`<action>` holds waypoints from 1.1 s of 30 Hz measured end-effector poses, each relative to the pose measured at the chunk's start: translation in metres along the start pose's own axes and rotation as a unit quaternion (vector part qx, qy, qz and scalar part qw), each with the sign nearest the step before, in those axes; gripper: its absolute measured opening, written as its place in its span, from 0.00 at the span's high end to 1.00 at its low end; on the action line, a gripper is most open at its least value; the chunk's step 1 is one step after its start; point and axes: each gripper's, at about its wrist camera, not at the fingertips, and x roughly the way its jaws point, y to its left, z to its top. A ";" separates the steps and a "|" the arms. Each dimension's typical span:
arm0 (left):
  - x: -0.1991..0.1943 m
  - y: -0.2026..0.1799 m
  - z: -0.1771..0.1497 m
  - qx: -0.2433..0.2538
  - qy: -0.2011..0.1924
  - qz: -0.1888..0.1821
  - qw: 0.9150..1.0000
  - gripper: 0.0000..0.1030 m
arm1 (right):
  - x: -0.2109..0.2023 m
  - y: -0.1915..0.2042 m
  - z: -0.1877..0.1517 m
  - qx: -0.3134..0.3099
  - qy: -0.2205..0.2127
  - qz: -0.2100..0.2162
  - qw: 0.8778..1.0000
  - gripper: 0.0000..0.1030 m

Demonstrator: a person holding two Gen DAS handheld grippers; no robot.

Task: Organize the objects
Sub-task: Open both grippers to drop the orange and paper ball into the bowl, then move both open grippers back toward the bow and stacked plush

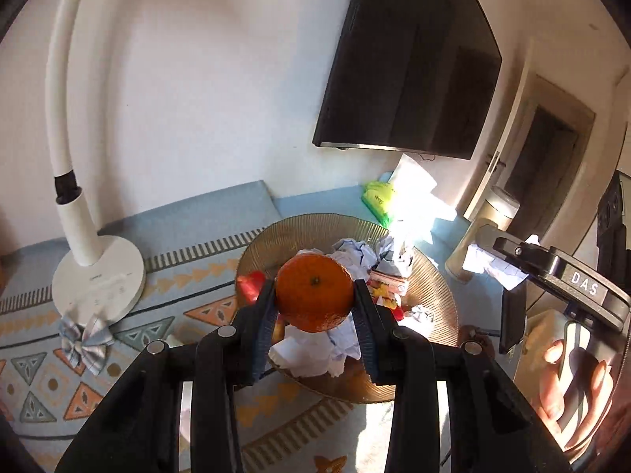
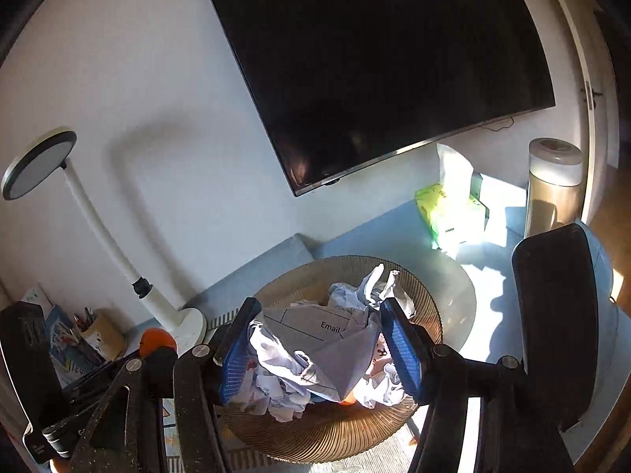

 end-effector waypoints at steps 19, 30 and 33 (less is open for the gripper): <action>0.021 0.021 -0.029 -0.037 0.041 -0.011 0.998 0.26 | 0.026 -0.024 -0.021 0.014 0.045 -0.007 0.999 0.19; -0.132 0.069 -0.085 -0.085 -0.076 0.076 0.991 0.01 | -0.011 0.080 -0.074 -0.077 0.049 0.098 0.991 0.15; -0.151 0.088 -0.112 -0.088 -0.082 0.140 0.983 0.01 | -0.002 0.106 -0.110 -0.099 0.062 0.113 0.987 0.15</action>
